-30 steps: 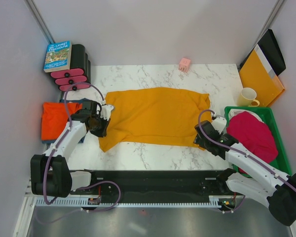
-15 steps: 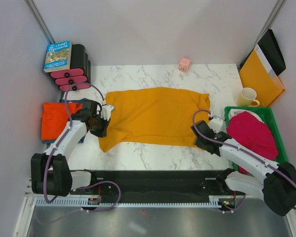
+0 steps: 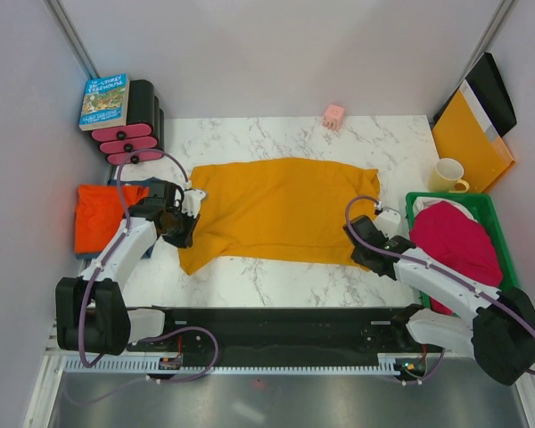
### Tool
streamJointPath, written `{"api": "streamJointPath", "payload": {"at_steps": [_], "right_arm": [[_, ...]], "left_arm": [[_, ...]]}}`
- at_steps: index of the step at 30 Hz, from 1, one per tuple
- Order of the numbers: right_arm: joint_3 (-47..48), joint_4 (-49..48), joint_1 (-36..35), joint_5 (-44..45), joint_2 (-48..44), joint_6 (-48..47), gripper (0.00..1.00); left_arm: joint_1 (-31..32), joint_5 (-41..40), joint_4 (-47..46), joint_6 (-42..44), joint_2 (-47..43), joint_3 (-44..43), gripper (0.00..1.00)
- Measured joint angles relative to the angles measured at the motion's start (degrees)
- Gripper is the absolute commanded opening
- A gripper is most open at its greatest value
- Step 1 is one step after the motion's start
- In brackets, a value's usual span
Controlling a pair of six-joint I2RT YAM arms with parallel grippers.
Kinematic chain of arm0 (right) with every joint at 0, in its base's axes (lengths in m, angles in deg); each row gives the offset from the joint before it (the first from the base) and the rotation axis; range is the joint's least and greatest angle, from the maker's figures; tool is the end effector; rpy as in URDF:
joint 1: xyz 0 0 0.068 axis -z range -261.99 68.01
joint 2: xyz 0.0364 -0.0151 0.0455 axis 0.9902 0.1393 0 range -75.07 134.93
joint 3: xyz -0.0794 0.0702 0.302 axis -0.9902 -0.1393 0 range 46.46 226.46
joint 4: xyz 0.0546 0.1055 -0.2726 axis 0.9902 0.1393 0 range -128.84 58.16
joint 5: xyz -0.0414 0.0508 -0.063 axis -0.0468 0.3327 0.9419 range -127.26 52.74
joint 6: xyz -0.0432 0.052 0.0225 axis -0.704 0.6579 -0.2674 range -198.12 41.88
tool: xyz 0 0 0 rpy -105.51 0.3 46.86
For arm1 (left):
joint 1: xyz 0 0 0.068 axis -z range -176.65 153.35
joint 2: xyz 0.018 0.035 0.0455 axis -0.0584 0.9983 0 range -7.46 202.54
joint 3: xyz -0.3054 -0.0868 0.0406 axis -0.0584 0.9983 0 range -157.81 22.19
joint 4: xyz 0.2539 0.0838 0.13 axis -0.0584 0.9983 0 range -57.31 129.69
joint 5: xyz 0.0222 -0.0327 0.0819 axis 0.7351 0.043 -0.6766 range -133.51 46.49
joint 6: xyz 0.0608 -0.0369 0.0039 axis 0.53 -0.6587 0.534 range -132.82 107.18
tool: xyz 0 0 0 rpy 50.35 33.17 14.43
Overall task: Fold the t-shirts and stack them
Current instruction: Flatten out the tshirt
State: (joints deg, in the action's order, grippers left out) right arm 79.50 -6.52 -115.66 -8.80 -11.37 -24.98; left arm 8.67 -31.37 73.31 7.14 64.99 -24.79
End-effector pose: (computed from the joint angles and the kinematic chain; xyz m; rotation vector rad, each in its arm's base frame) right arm 0.1924 0.0945 0.1892 0.5653 2.4055 -0.0473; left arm 0.2580 -0.0365 0.2241 0.6488 2.6154 -0.2115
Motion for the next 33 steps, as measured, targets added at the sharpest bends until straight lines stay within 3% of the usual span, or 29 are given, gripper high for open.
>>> {"api": "streamJointPath", "payload": {"at_steps": [1,2,9,14,20,25,33], "right_arm": [[0.0,-0.1,0.0,0.0,0.0,-0.1,0.11],[0.0,-0.3,0.0,-0.1,0.0,-0.2,0.0],[1.0,0.4,0.0,0.0,-1.4,-1.3,0.0],[13.6,4.2,0.1,4.2,-2.0,-7.7,0.0],[39.3,4.1,3.5,9.0,0.7,-19.3,0.0],[55.2,3.8,4.3,11.5,2.8,-29.5,0.0],[58.4,3.0,4.0,12.4,-5.1,-42.2,0.0]], "left_arm": [[0.0,0.0,0.0,0.0,0.0,0.0,0.02],[0.0,0.0,0.0,0.0,0.0,0.0,0.02],[0.0,-0.2,0.0,-0.2,-0.5,0.0,0.02],[-0.1,-2.4,1.2,-1.3,-5.5,-2.3,0.02],[-2.7,-3.6,2.9,-3.5,-9.3,-18.7,0.02],[-5.0,-4.8,2.8,-5.6,-12.0,-32.2,0.02],[-6.1,-7.8,5.0,-6.9,-21.9,-41.5,0.02]]}}
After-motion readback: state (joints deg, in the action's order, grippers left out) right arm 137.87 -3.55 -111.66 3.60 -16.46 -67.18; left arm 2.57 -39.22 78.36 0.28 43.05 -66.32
